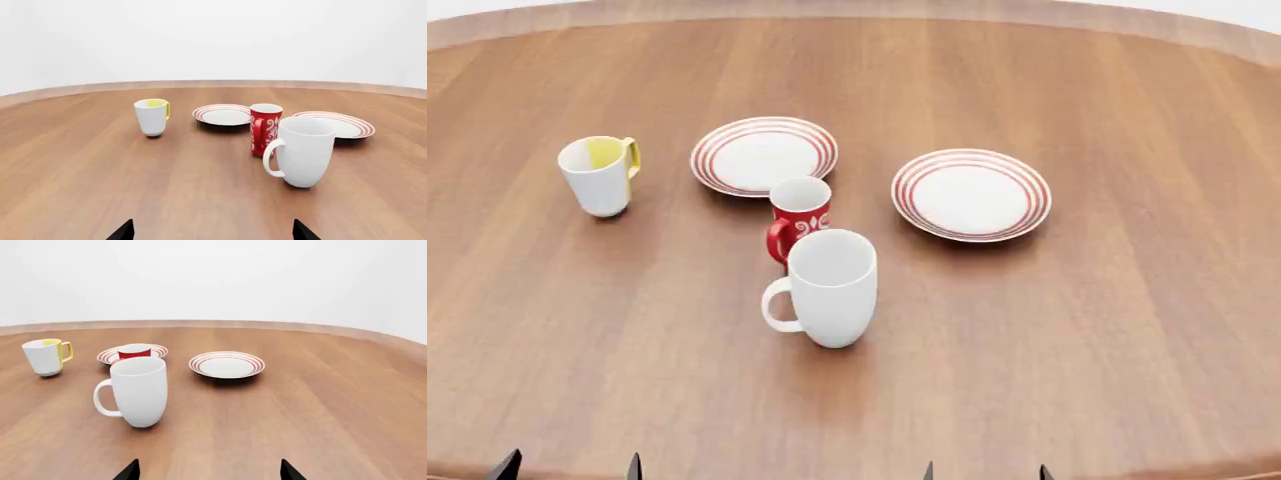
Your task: Put the white mug on the left plate.
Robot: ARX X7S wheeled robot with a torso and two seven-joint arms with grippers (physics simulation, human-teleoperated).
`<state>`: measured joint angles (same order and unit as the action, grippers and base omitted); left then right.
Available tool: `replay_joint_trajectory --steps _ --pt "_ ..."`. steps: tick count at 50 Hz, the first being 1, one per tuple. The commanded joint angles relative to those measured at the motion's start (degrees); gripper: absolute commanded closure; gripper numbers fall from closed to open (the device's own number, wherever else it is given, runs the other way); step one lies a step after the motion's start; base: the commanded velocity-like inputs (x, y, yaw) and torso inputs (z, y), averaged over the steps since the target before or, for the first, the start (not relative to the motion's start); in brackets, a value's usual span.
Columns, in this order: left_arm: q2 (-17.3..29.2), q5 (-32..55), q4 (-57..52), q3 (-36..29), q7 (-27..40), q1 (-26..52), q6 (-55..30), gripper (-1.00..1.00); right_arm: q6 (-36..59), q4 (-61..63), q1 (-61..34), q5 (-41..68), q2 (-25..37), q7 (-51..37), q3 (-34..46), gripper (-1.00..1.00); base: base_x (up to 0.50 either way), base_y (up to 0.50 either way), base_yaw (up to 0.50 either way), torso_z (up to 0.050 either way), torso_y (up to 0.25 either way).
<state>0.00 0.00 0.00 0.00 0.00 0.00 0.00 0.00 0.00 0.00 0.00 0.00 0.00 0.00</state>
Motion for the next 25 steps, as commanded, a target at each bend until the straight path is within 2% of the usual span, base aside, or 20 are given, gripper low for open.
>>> replay_joint_trajectory --steps 1,2,3,5,6,12,16,25 --pt "0.6 0.6 -0.2 -0.7 0.7 -0.1 -0.1 -1.0 0.5 0.7 0.2 0.7 0.7 -0.8 0.8 -1.0 0.0 0.0 0.0 0.0 0.0" --pt "1.2 1.6 1.2 -0.7 0.4 0.7 0.3 -1.0 0.8 1.2 1.2 1.8 3.0 3.4 2.7 -1.0 0.0 0.0 0.0 0.0 0.0" --pt "1.6 1.8 1.0 -0.8 0.5 0.7 0.1 -1.0 0.1 0.9 1.0 -0.6 2.8 0.4 2.3 -1.0 0.0 0.0 0.0 0.0 0.0" --pt "3.9 1.1 -0.6 -1.0 -0.4 0.4 0.3 -1.0 1.7 3.1 1.6 -4.1 5.1 -0.3 2.9 -1.0 0.0 0.0 0.0 0.0 0.0" --pt "4.6 3.8 -3.6 -0.6 -2.1 0.3 -4.0 -1.0 2.8 4.6 1.9 -4.2 5.7 -0.3 2.5 -1.0 0.0 0.0 0.0 0.0 0.0" --pt "7.3 4.3 -11.2 -0.8 -3.2 -0.7 -7.6 -1.0 4.6 10.2 2.8 -7.7 6.7 -2.2 3.4 -1.0 0.0 0.0 0.0 0.0 0.0" --pt "8.6 4.9 -18.0 -1.0 -3.5 -1.1 -12.9 -1.0 9.1 15.4 2.2 -10.7 7.6 -1.7 4.9 -1.0 0.0 0.0 0.0 0.0 0.0" --pt "10.7 3.8 -22.4 -1.3 -3.1 -0.3 -15.9 -1.0 17.3 26.0 1.8 -15.1 9.4 0.9 7.3 -1.0 0.06 0.0 0.0 0.0 0.0"
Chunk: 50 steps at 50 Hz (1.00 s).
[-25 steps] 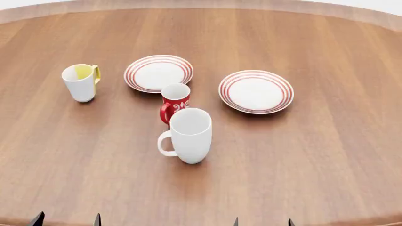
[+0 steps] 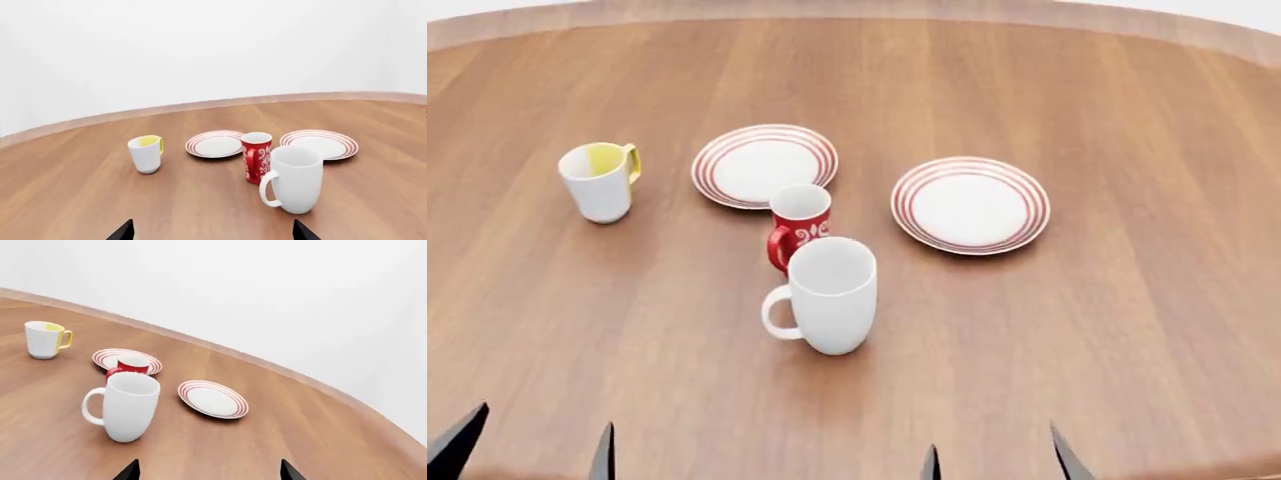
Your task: Put the white mug on the left plate.
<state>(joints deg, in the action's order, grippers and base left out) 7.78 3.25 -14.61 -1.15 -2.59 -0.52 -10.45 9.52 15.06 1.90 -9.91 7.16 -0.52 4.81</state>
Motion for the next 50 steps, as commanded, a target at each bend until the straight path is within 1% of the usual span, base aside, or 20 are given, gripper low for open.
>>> replay_joint_trajectory --steps 1,4,12,27,29,33,37,41,50 --pt "3.3 0.3 -7.9 -0.4 -0.7 0.0 -4.9 -1.0 8.2 11.6 0.0 -5.1 2.2 1.5 2.6 -1.0 0.21 0.0 0.0 0.0 0.0" --pt "4.1 0.3 -7.7 -1.1 -1.7 -0.9 -4.0 -1.0 7.5 11.8 0.6 -5.7 2.5 1.0 3.2 -1.0 0.21 0.0 0.0 0.0 0.0" --pt "4.8 0.9 -7.9 -0.6 -1.2 -1.8 -3.6 -1.0 6.0 11.7 1.1 -4.9 2.8 0.0 3.2 -1.0 0.21 0.0 0.0 0.0 0.0" --pt "4.9 1.4 -7.3 -1.7 -0.4 -2.4 -3.0 -1.0 5.4 10.0 0.5 -3.3 3.1 -1.0 3.5 -1.0 0.22 0.0 0.0 0.0 0.0" --pt "5.1 0.7 -6.8 -2.1 -0.1 -2.7 -2.2 -1.0 5.5 9.9 0.5 -3.2 3.2 -1.0 3.5 -1.0 0.24 0.1 0.0 0.0 0.0" --pt "5.3 1.5 -7.7 -2.0 -0.2 -2.7 -3.0 -1.0 5.4 9.8 0.3 -2.9 3.2 -1.3 3.5 -1.0 0.26 0.13 0.0 0.0 0.0" --pt "5.6 0.5 -6.3 -3.0 -0.1 -3.1 -1.6 -1.0 5.4 9.4 0.0 -2.6 3.3 -1.6 3.4 -1.0 0.3 0.24 0.0 0.0 0.0" --pt "5.7 1.3 -8.2 -2.7 0.0 -3.3 -2.9 -1.0 5.8 9.8 -0.1 -2.4 3.3 -1.7 3.6 -1.0 0.32 0.22 0.0 0.0 0.0" --pt "6.0 1.4 -8.4 -3.1 0.3 -3.1 -3.0 -1.0 6.6 10.4 -0.3 -2.0 3.6 -2.0 3.8 -1.0 0.32 0.06 0.0 0.0 0.0"
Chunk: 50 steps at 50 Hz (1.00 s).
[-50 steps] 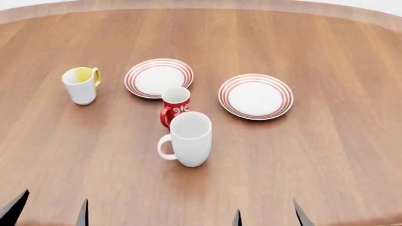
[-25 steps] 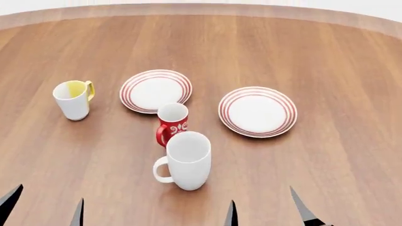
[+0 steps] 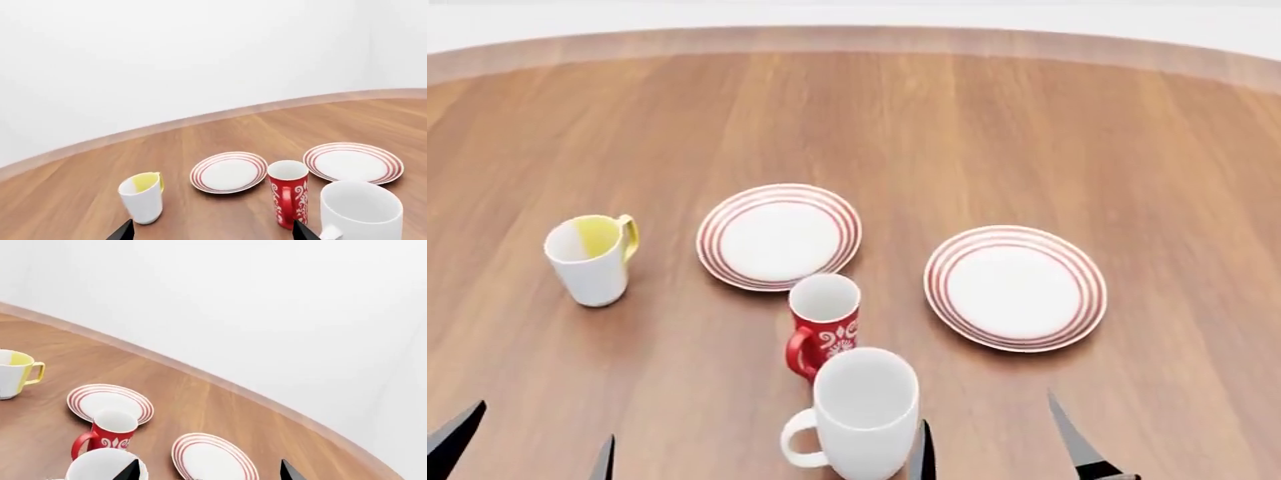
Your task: Put the white mug on the left plate.
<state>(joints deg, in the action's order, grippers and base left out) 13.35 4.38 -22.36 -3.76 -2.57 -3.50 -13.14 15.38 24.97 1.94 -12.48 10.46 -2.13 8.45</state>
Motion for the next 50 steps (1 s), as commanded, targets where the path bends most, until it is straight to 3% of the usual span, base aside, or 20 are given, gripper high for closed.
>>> replay_joint_trajectory --steps 1,50 --pt "0.4 0.3 -0.8 -0.5 0.4 -0.1 -0.3 -1.0 0.7 0.4 -0.4 0.4 0.3 -0.5 0.3 -1.0 0.32 0.0 0.0 0.0 0.0" --pt "1.7 1.7 -1.1 -1.7 1.5 -0.2 -0.1 -1.0 2.1 2.2 -0.3 2.6 1.7 -1.9 1.4 -1.0 0.32 0.0 0.0 0.0 0.0"
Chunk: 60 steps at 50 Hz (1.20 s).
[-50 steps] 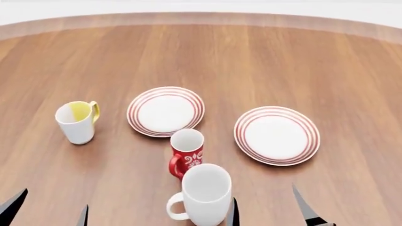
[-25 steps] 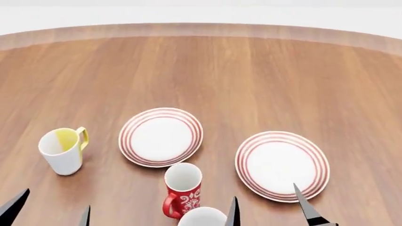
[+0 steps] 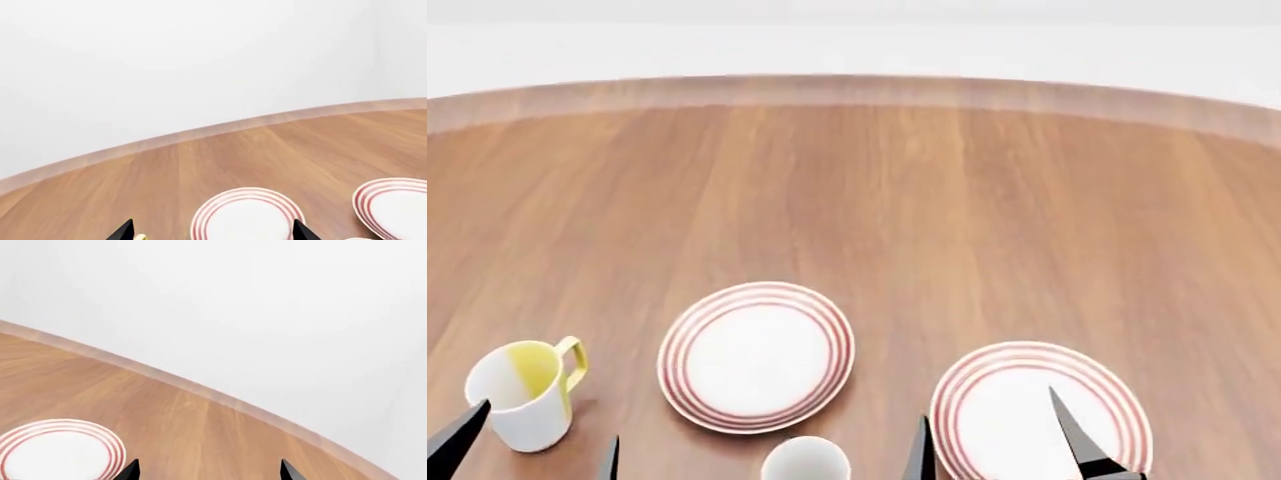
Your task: Put the white mug on the left plate.
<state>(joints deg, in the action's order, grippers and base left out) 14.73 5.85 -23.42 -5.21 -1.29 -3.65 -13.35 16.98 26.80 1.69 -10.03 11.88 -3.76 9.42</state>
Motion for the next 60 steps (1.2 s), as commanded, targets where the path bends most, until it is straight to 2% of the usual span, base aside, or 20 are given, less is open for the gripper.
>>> replay_joint_trajectory --steps 1,27,36,40,48,51,60 --pt "0.3 0.3 0.0 -0.1 0.3 0.0 0.1 -1.0 0.3 0.4 -0.1 0.1 0.3 -0.5 0.4 -1.0 0.32 0.0 0.0 0.0 0.0" --pt "0.8 1.0 -0.4 -0.6 1.0 0.1 0.0 -1.0 -1.4 0.1 0.2 0.6 1.1 -2.0 0.7 -1.0 0.31 0.0 0.0 0.0 0.0" --pt "2.2 1.1 -1.9 -1.1 0.1 -1.6 0.7 -1.0 -1.7 0.0 0.4 0.2 1.5 -2.5 1.2 -1.0 0.0 0.0 0.0 0.0 0.0" --pt "4.1 2.4 -4.5 -1.0 -1.8 -3.7 1.4 -1.0 -2.0 -0.3 0.6 0.5 1.7 -2.6 1.2 -1.0 0.0 0.0 0.0 0.0 0.0" --pt "8.8 2.2 -10.5 1.2 -3.9 -12.9 6.8 -1.0 -2.3 -0.7 0.7 1.1 1.9 -2.9 1.0 -1.0 0.0 0.0 0.0 0.0 0.0" --pt "10.1 2.5 -11.0 3.5 -4.6 -18.9 12.8 -1.0 -2.2 -1.1 0.3 1.2 2.0 -3.0 1.0 -1.0 0.0 0.0 0.0 0.0 0.0" --pt "12.1 1.3 -10.9 6.9 -5.3 -29.4 22.9 -1.0 -2.5 -2.0 -0.2 1.3 1.9 -3.3 1.6 -1.0 0.0 0.0 0.0 0.0 0.0"
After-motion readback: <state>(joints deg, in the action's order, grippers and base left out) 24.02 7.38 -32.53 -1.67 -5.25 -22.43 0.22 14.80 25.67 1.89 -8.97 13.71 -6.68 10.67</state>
